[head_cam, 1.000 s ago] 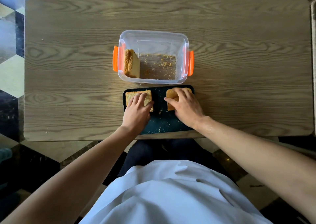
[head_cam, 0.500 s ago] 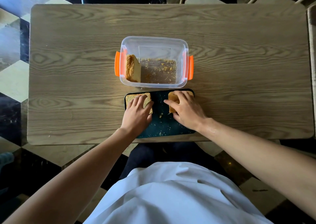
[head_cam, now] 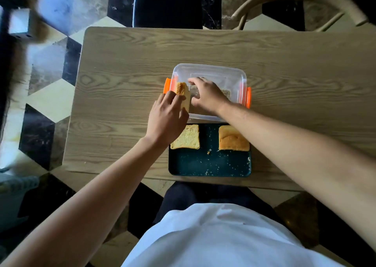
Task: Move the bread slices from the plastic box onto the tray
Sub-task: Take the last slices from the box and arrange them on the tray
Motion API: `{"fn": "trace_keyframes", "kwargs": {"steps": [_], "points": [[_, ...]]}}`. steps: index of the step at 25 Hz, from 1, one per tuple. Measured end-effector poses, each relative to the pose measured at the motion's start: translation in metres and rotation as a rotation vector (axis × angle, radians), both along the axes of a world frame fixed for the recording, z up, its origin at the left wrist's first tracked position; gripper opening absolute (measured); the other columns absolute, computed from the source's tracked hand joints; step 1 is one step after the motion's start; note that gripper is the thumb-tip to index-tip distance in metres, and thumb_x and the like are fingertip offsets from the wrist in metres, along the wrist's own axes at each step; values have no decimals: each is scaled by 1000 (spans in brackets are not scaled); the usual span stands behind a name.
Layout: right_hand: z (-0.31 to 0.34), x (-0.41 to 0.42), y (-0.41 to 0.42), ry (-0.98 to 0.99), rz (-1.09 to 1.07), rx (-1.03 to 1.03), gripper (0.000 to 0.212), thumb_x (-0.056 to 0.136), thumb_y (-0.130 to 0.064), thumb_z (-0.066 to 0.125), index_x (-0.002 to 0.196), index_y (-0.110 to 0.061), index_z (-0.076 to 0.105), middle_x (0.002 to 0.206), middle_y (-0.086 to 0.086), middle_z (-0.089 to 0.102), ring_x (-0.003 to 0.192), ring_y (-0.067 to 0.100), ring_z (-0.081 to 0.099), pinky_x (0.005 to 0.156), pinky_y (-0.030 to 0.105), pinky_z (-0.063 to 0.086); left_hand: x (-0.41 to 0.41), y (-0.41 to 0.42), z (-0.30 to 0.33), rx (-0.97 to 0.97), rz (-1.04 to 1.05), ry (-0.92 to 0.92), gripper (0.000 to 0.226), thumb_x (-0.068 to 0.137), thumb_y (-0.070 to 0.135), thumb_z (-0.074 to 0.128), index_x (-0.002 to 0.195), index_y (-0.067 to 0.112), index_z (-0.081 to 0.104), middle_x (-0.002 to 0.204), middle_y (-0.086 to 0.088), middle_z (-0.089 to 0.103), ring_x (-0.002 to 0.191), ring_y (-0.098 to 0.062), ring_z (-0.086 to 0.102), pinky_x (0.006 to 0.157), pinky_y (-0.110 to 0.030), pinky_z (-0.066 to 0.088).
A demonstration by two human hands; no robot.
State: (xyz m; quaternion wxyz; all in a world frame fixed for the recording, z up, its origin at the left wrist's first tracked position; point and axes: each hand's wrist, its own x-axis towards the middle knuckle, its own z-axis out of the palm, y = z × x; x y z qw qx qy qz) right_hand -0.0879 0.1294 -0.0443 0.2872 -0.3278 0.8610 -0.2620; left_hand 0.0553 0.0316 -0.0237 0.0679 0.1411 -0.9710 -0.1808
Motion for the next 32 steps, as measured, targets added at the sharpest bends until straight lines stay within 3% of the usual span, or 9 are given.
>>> {"fn": "trace_keyframes", "kwargs": {"steps": [3, 6, 10, 14, 17, 21, 26, 29, 32], "points": [[-13, -2, -18, -83, 66, 18, 75, 78, -10, 67, 147, -14, 38, 146, 11, 52, 129, 28, 52, 105, 31, 42, -10, -12, 1, 12, 54, -101, 41, 86, 19, 60, 125, 6, 61, 113, -17, 61, 101, -38, 56, 87, -46, 49], [-24, 1, -22, -67, 66, -39, 74, 74, -13, 68, 143, -18, 43, 138, 9, 56, 123, 27, 55, 97, 27, 41, -10, -16, -4, 24, 77, -177, 38, 87, 20, 58, 121, 3, 64, 118, -16, 59, 107, -37, 54, 91, -46, 48], [-32, -5, -17, 98, 174, 45, 61, 75, -15, 72, 133, -21, 54, 126, 10, 50, 114, 32, 56, 98, 40, 49, -6, -15, -9, 6, 76, -178, 34, 87, 20, 57, 113, 2, 68, 118, -14, 60, 106, -35, 54, 90, -46, 48], [-26, -14, 1, 212, 275, 121, 33, 78, -16, 76, 107, -25, 64, 110, 4, 48, 95, 29, 59, 77, 42, 55, -7, -12, -10, 18, 102, -203, 37, 88, 23, 57, 118, 4, 66, 121, -12, 58, 113, -34, 51, 94, -46, 46], [-11, -16, 15, 240, 217, 81, 23, 80, -24, 74, 102, -23, 66, 103, 3, 52, 86, 27, 60, 69, 38, 52, -6, -8, -10, 28, 110, -183, 38, 88, 24, 57, 121, 6, 64, 121, -14, 56, 115, -34, 49, 96, -45, 45], [22, -17, 47, 239, -14, -77, 22, 80, -29, 73, 100, -20, 69, 96, 3, 61, 87, 22, 60, 72, 33, 49, -4, 0, -1, 108, 151, -95, 45, 89, 25, 58, 130, 6, 57, 123, -17, 55, 115, -35, 49, 97, -45, 45], [61, 10, 116, 76, -235, -243, 20, 82, -39, 74, 96, -27, 67, 87, -8, 64, 76, 5, 58, 67, 16, 42, 11, 24, 5, 507, 322, 74, 56, 88, 30, 68, 138, 13, 50, 129, -6, 59, 117, -19, 57, 93, -34, 51], [58, 45, 155, -388, -421, -405, 14, 88, -29, 72, 99, -21, 67, 91, -1, 71, 75, 5, 69, 65, 18, 53, 26, 45, 0, 1086, 411, 10, 59, 82, 27, 73, 136, 13, 56, 118, -1, 70, 109, -14, 67, 91, -32, 54], [34, 84, 178, -825, -633, -475, 19, 93, -17, 63, 109, -7, 63, 100, 11, 70, 73, 20, 71, 63, 28, 60, 43, 59, -9, 1706, 457, -164, 37, 81, 14, 66, 117, 6, 69, 100, -9, 74, 95, -23, 71, 88, -40, 56]]}}
